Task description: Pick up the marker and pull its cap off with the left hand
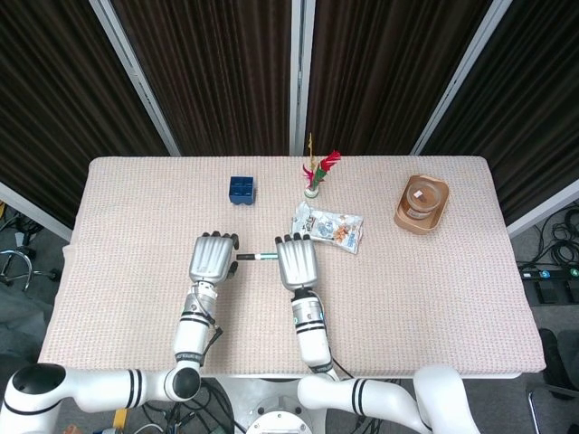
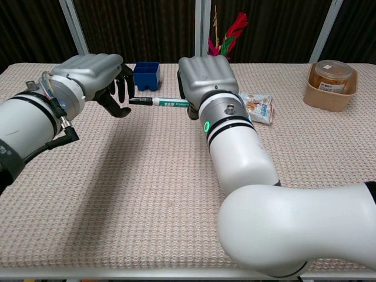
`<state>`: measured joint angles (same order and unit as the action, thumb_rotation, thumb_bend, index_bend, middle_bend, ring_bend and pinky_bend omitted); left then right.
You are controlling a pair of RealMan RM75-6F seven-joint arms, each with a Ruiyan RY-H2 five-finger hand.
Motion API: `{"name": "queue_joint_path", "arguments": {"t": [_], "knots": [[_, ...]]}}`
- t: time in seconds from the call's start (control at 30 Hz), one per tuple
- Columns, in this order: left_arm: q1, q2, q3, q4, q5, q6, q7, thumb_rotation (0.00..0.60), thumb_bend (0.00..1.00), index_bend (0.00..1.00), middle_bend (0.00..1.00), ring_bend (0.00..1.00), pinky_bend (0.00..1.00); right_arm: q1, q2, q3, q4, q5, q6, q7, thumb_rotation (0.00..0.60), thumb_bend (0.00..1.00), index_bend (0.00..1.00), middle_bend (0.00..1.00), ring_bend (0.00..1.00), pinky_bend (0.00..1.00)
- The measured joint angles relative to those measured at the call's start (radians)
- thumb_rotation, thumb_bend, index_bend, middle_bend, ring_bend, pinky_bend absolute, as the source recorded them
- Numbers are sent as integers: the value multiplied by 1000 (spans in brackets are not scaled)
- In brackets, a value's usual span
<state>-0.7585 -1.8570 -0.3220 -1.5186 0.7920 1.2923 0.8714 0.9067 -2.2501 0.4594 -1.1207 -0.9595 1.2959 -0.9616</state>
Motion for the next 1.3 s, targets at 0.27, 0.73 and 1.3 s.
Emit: {"name": "queue_joint_path", "arguments": {"t": [0.27,0.73,1.3], "knots": [[-7,-7,3,11,-14,6,1,600,367,485,508,413,450,1,-5,-1,12,6,-4,-3,600,275,618,584,414,482],[-8,2,9,7,-19,4,-23,600,379,515,534,445,480,9,-17,4,28,12,-14,-2,600,276,619,585,414,482],[-6,19,10,3,-16,4,-59,600,260,482,515,443,480,12,-14,15,31,12,-13,6,600,275,619,584,413,483]]}}
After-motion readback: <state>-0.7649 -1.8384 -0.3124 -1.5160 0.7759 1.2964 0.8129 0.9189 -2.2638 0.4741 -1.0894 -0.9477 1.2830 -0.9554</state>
